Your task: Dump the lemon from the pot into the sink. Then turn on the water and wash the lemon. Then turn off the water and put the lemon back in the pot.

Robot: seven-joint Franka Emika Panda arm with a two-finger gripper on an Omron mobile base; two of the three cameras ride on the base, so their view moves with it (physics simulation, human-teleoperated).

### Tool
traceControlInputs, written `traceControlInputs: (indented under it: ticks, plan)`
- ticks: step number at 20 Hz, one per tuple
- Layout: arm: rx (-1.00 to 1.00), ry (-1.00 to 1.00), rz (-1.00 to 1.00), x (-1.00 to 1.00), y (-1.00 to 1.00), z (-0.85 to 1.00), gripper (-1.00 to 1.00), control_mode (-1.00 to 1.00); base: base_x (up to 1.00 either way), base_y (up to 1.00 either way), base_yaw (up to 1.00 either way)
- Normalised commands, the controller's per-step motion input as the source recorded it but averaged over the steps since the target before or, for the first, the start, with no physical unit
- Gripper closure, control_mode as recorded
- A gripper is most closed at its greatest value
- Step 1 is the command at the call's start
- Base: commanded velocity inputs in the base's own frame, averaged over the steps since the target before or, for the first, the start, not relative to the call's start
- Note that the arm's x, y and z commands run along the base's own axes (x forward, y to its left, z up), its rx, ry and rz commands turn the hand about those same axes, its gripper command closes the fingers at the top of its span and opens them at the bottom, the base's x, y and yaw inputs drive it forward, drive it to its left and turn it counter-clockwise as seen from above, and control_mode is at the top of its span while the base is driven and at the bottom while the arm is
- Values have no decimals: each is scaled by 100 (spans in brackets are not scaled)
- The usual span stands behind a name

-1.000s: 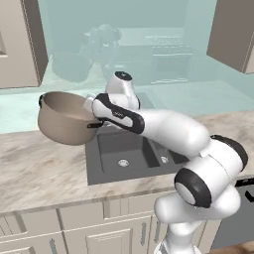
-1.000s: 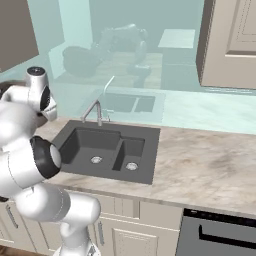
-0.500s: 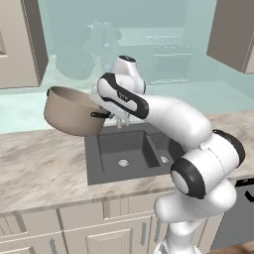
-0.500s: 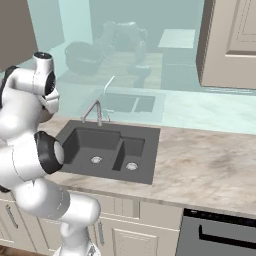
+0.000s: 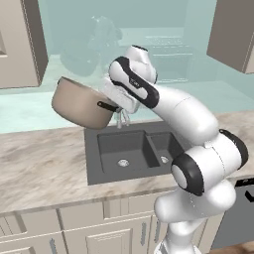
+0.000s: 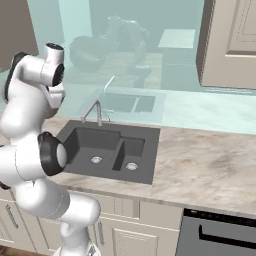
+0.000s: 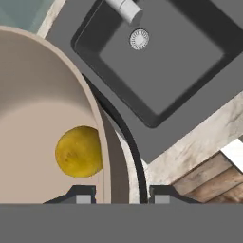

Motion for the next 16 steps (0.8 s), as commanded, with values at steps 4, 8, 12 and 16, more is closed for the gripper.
traceControlInputs:
  ticks: [4, 8, 12, 16]
  plan:
    - [14, 18, -13, -1, -21, 10, 100, -100, 0, 0, 0]
    - [20, 17, -8, 0, -4, 9, 100, -100, 0, 0, 0]
    - [26, 16, -3, 0, 0, 7, 100, -100, 0, 0, 0]
    - [20, 12, -7, 9, 0, 0, 100, -100, 0, 0, 0]
